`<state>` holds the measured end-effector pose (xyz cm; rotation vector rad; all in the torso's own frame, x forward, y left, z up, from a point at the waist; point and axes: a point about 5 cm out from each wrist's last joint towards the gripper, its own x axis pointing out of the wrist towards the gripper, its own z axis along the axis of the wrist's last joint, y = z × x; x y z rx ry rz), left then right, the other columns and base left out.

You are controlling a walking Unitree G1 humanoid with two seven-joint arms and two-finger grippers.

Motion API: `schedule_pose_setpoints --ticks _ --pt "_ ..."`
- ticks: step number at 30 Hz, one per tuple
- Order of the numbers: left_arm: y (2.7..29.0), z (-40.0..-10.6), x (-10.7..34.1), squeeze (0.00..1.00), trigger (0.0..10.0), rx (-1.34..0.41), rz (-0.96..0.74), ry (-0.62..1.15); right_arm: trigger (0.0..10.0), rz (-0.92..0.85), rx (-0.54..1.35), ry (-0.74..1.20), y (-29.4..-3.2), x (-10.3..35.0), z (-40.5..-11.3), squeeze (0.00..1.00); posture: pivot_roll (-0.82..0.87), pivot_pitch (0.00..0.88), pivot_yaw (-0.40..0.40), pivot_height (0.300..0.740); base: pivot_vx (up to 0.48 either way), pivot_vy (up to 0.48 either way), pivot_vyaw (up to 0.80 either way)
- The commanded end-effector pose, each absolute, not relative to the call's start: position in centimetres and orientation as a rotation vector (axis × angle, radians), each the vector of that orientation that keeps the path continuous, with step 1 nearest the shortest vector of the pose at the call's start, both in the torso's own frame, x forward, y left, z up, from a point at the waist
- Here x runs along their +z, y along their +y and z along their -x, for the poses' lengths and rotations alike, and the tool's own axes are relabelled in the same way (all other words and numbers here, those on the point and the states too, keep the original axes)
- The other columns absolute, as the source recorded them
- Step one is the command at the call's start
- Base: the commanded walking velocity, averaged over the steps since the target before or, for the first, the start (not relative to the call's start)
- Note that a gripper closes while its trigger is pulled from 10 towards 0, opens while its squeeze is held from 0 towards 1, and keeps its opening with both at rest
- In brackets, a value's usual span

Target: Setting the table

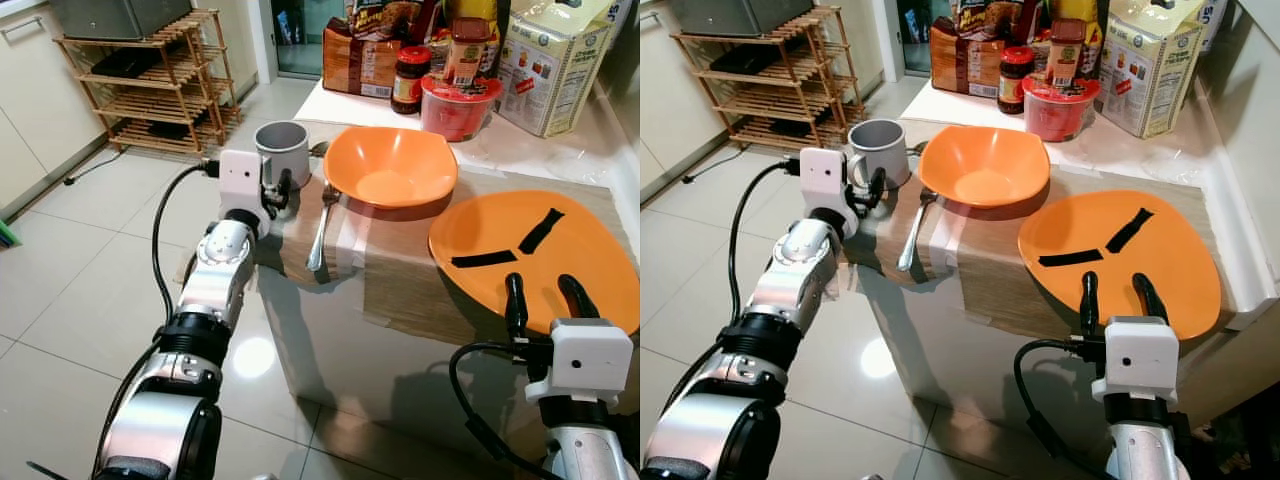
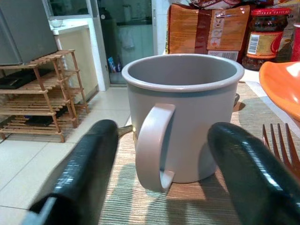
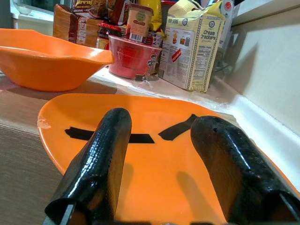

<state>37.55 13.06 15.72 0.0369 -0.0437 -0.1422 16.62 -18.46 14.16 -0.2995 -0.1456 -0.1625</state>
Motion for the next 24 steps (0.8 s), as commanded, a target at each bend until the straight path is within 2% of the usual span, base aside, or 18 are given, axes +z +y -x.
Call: schedule_pose_setpoints --ticks 1,24 --pt "12.99 -37.86 16.15 0.00 0.0 -0.162 -0.038 -0.053 10.0 0.292 -0.161 -0.167 -18.14 14.72 -16.67 0.00 -0.10 0.000 0.087 0.740 0.000 0.000 0.00" --pt "12.51 -37.18 15.29 0.00 0.0 -0.213 -0.004 -0.015 10.0 0.294 -0.152 -0.168 -18.18 14.30 -17.18 0.00 -0.08 0.000 0.083 0.740 0.000 0.000 0.00"
